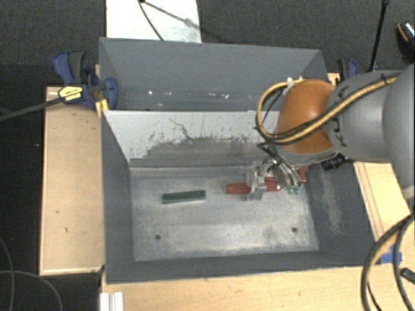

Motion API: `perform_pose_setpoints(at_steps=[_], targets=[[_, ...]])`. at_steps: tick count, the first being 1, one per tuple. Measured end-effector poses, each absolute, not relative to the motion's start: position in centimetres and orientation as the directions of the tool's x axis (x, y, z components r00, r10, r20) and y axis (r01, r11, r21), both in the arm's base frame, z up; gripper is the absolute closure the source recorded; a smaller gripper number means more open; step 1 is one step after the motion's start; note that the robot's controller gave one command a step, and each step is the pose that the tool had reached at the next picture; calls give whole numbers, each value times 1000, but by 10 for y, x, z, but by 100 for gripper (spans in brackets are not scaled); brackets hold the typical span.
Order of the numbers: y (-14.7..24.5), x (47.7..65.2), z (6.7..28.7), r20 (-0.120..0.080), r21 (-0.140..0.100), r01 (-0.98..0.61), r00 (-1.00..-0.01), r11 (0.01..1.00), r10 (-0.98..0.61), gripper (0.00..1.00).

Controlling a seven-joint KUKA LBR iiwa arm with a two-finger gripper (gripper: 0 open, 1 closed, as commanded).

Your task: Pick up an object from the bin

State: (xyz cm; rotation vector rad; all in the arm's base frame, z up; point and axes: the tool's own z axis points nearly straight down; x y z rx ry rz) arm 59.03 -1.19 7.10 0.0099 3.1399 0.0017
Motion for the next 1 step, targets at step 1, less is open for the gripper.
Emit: perform_pose_setpoints(at_steps=[1], targets=[[-9,583,268,-12,-1,-58,-998,998,-58,100]])
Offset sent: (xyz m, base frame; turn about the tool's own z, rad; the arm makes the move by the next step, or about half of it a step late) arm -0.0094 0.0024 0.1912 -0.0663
